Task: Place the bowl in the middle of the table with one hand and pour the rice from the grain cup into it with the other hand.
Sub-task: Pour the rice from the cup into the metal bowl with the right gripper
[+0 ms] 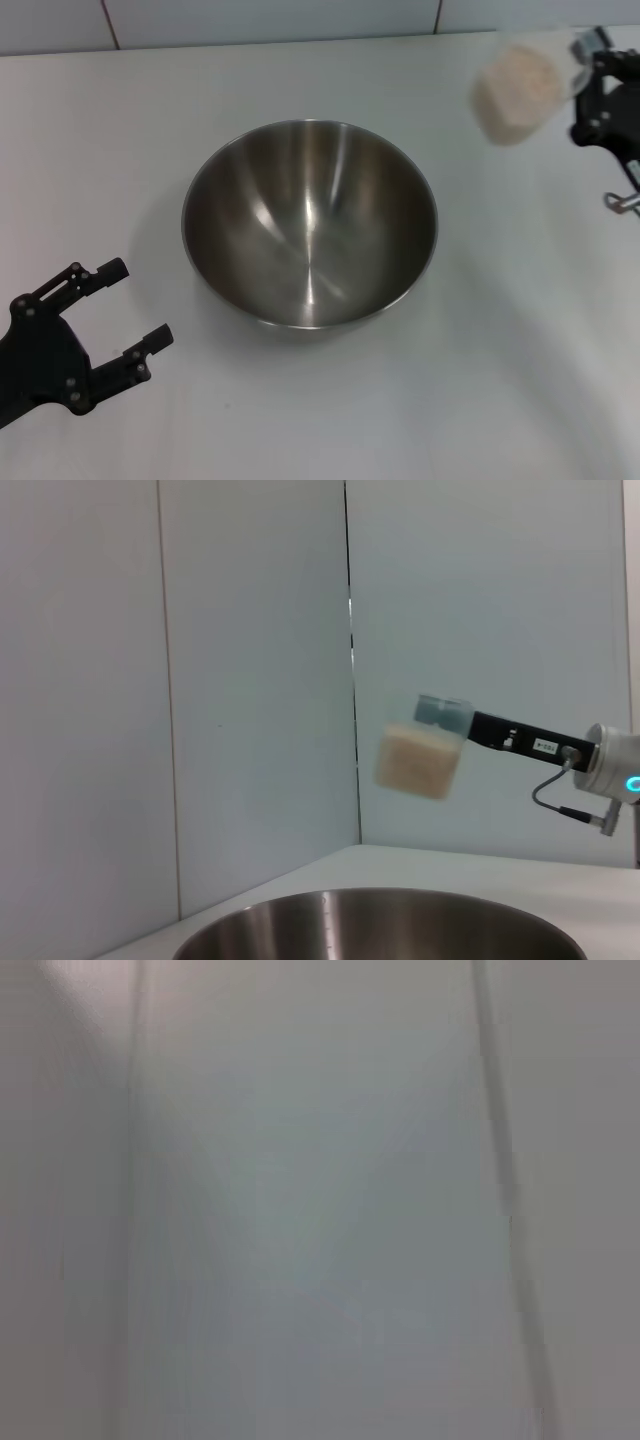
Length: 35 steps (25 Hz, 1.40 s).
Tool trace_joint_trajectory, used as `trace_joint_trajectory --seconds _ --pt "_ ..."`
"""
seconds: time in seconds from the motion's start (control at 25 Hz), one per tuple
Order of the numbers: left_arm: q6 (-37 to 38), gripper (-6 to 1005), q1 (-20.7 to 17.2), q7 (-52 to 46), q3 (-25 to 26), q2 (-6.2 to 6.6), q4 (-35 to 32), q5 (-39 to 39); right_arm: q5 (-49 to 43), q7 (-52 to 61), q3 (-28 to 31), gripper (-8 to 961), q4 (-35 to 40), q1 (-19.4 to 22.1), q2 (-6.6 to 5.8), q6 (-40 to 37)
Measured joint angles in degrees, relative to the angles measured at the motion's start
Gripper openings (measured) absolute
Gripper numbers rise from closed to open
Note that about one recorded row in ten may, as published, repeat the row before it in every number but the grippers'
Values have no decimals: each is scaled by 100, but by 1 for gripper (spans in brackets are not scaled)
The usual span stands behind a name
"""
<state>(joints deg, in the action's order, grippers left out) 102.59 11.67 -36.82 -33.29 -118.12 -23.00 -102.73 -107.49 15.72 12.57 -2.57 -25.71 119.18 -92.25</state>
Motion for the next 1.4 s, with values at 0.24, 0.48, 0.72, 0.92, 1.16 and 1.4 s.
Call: trace_joint_trajectory --seconds 0.24,0.48,0.72,0.92,1.16,1.4 --pt "31 805 2 0 11 8 58 0 -342 410 -651 19 4 -512 0 212" --pt "34 805 -4 -1 15 8 68 0 -392 655 -1289 19 -21 -872 0 480" --pt "41 805 -6 -1 16 4 68 0 -404 767 -1562 20 -25 -984 5 557" --pt "49 805 -7 -1 16 1 69 0 -409 764 -1570 20 20 -945 0 525" --pt "24 805 -6 -1 22 -1 68 0 -665 -57 -1637 20 402 -959 -1 434" --pt "12 805 -8 14 34 -1 70 0 -710 -1432 -1635 20 661 -1003 0 314"
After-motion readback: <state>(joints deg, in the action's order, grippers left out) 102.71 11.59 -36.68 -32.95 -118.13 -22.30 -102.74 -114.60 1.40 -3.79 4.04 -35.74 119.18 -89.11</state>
